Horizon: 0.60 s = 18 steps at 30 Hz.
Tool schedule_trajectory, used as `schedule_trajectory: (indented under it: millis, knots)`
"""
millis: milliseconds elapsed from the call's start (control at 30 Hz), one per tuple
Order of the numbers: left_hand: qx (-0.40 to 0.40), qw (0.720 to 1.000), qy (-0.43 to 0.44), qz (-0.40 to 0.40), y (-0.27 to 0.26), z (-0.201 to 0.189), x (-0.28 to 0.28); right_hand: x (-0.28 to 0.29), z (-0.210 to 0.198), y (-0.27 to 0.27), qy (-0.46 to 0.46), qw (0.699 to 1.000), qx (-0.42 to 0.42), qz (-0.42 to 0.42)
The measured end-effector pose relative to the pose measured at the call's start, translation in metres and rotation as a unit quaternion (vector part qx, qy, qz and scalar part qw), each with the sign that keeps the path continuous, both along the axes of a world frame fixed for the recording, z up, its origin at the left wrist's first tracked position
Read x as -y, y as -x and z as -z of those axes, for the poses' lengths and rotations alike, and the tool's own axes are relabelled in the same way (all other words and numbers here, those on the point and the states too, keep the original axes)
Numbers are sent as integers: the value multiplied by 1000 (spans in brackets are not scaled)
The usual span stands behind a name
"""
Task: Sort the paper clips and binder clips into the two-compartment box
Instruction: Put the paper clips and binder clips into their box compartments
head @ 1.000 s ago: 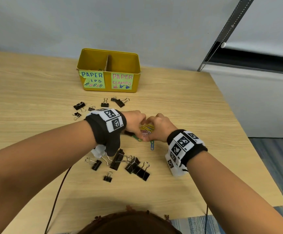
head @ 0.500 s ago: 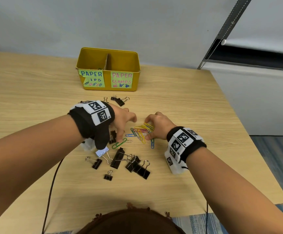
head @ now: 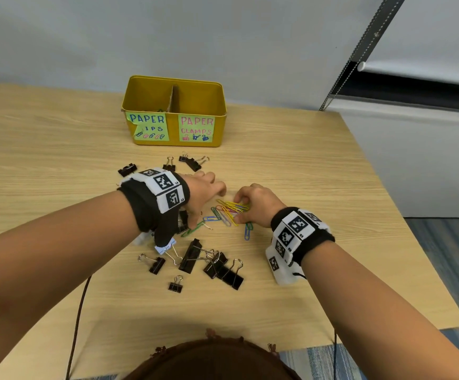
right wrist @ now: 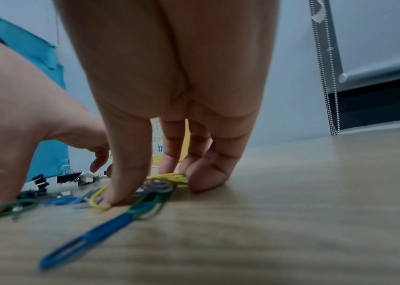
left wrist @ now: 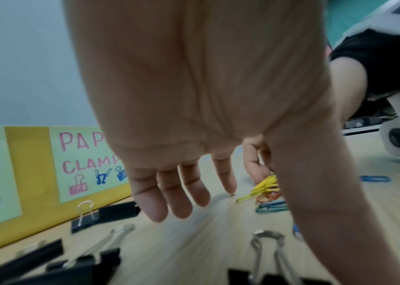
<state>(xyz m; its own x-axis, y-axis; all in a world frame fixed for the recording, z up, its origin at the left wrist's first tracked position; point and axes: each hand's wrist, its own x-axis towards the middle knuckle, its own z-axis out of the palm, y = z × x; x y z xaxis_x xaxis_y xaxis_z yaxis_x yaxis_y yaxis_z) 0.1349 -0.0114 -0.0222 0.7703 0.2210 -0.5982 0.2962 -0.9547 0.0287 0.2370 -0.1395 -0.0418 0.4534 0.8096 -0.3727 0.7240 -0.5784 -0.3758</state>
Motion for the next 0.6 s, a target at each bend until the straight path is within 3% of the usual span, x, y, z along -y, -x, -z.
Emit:
schedule_trajectory:
  millis: [233,400,600]
  knots:
    - [44,999,17,-23,-2,2,-6,-9,2,12,11,1000,13,3]
    - [76,997,16,-30,-6,6,-5,-19,5,29,20,996,88,-1]
    - [117,992,23,-31,-11,11,-1,-14,0,9,39,999,33,12]
